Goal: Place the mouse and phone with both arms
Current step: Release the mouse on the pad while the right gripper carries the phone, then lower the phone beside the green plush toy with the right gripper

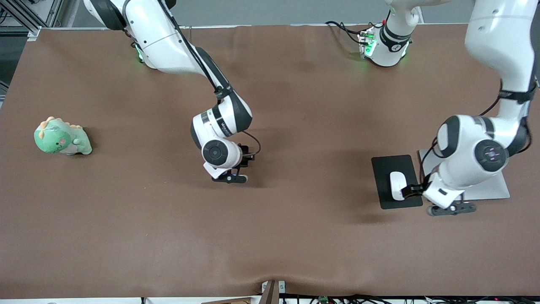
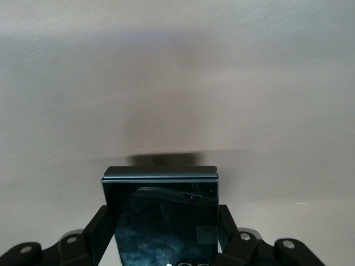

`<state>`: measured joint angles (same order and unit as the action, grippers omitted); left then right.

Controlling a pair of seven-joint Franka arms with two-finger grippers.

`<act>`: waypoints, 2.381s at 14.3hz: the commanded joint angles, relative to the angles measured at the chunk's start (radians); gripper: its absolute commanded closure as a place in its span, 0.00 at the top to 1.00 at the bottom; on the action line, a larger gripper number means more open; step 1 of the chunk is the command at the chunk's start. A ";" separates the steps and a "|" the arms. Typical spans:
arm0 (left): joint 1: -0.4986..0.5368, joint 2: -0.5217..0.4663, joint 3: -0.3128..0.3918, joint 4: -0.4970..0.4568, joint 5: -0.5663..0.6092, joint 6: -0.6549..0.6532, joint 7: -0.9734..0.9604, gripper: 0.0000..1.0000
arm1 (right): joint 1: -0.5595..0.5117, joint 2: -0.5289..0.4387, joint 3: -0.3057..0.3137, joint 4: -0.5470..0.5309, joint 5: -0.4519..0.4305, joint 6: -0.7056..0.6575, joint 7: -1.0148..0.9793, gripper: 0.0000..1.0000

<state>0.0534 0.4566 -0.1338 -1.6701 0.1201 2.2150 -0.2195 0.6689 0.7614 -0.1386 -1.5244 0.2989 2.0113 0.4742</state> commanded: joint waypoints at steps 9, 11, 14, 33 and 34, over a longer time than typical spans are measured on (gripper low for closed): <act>0.026 -0.332 -0.033 0.121 -0.019 -0.475 0.035 1.00 | -0.196 -0.192 -0.041 -0.244 -0.027 -0.040 -0.279 0.00; 0.028 -0.381 -0.033 0.119 -0.055 -0.547 0.035 1.00 | -0.259 -0.227 -0.050 -0.304 -0.029 -0.034 -0.397 0.00; 0.026 -0.447 -0.035 0.102 -0.095 -0.612 0.035 1.00 | -0.328 -0.263 -0.093 -0.382 -0.052 0.001 -0.564 0.00; 0.022 -0.521 -0.058 0.052 -0.146 -0.655 0.035 1.00 | -0.434 -0.258 -0.271 -0.548 -0.032 0.124 -0.804 0.00; 0.023 -0.519 -0.058 0.052 -0.146 -0.655 0.035 1.00 | -0.431 -0.258 -0.269 -0.554 -0.032 0.136 -0.804 0.15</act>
<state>0.0697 -0.0434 -0.1890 -1.6021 -0.0031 1.5672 -0.2092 0.2313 0.5353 -0.4115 -2.0365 0.2537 2.1247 -0.3447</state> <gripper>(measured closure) 0.000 0.203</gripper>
